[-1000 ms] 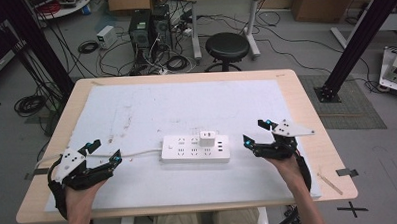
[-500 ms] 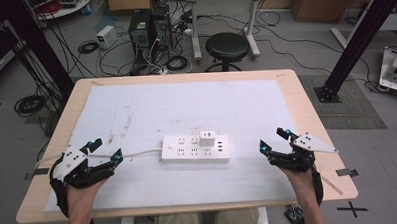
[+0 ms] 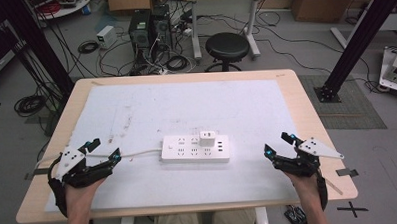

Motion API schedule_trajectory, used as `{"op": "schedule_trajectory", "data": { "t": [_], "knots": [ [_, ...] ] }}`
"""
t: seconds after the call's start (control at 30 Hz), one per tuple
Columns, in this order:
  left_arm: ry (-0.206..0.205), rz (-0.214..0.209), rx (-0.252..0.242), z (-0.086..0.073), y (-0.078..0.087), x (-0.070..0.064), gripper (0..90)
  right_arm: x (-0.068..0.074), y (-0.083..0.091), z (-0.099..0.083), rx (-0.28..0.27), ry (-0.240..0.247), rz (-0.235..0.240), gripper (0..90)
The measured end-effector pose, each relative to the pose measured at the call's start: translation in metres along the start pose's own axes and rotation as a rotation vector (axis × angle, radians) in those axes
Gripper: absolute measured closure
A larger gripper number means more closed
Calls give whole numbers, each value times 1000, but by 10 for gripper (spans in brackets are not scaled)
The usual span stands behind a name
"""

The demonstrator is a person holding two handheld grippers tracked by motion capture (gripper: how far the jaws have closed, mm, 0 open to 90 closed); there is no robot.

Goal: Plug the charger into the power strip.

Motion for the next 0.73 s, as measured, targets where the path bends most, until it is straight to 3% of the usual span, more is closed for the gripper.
{"op": "schedule_trajectory", "data": {
  "t": [0.33,0.73],
  "knots": [
    [-5,-14,5,0,-5,-3,217,-2,3,-3,7,-22,-3,206],
    [-5,-23,11,-1,-7,-4,218,-3,-1,-7,21,-14,0,206]
  ]
}}
Point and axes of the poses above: each handheld gripper's, and its own axes: y roughly backward along the jaws, z roughly out of its top, x roughly to its left, the point moved 8 cm from there along -y, roughly forward along the jaws, and after that the axes turned 4 degrees about z, right-handed, at the moved point
